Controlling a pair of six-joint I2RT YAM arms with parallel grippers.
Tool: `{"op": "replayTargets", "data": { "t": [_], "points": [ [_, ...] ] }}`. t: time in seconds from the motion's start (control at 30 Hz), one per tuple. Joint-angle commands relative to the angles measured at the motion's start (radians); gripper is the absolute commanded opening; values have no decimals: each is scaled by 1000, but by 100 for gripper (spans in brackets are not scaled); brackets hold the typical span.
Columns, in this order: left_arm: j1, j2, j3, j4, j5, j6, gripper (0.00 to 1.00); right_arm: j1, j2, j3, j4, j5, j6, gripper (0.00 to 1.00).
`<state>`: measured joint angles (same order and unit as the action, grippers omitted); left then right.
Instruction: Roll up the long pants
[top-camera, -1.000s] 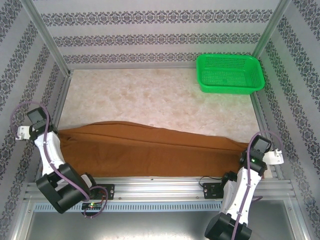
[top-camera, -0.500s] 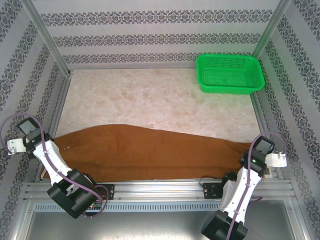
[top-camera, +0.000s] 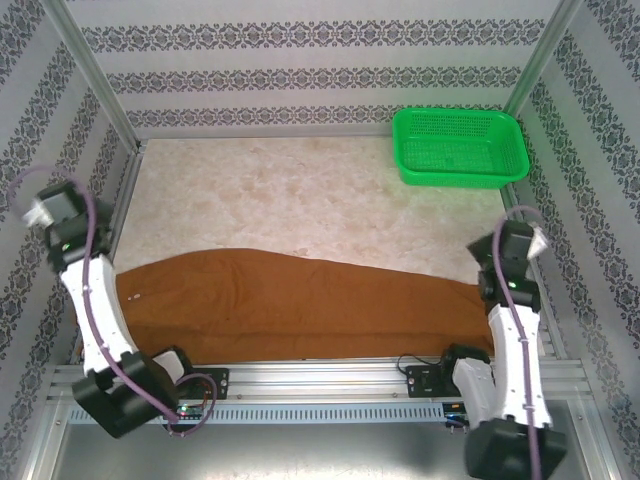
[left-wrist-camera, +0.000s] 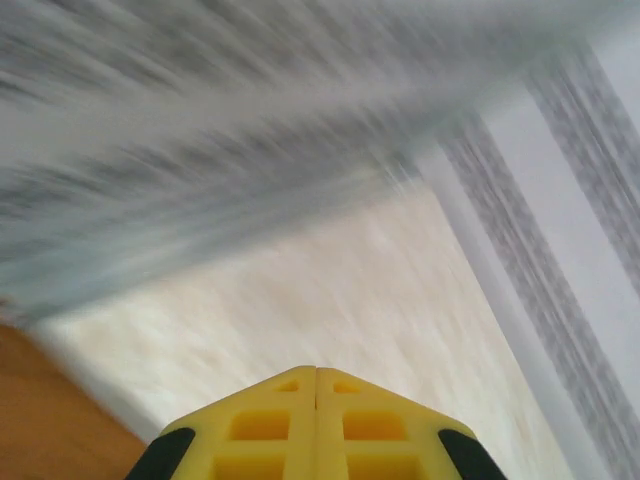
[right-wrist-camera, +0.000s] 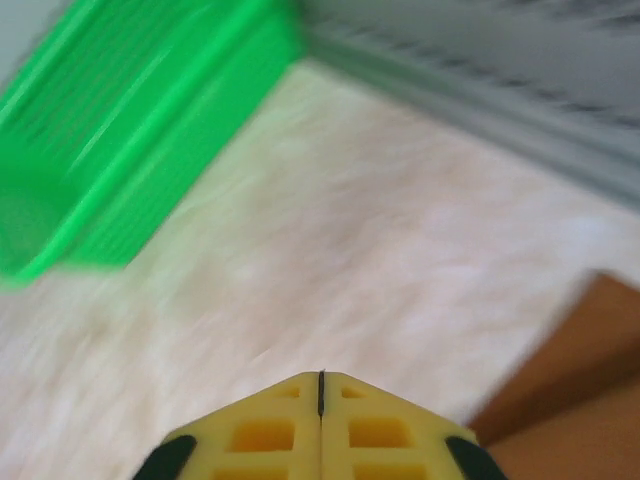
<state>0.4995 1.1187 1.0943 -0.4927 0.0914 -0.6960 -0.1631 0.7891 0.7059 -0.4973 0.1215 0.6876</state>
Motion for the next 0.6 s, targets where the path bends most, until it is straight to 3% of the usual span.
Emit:
{"op": "replayTargets", "data": {
  "t": [0.0, 0.13, 0.2, 0.33, 0.43, 0.57],
  "points": [
    [-216, 66, 1, -171, 216, 242, 0, 213, 88, 84, -96, -22, -152, 0],
    [-513, 110, -56, -265, 169, 256, 0, 430, 273, 164, -235, -91, -177, 0],
    [-610, 117, -102, -266, 153, 240, 0, 505, 332, 173, -256, -104, -175, 0],
    [-734, 127, -194, -226, 238, 202, 0, 607, 400, 180, -257, -126, -142, 0],
    [-813, 154, -217, -255, 191, 200, 0, 681, 424, 169, -237, -155, -103, 0],
    [-893, 205, -272, -221, 207, 182, 0, 761, 494, 147, -209, -198, -57, 0]
  ]
}}
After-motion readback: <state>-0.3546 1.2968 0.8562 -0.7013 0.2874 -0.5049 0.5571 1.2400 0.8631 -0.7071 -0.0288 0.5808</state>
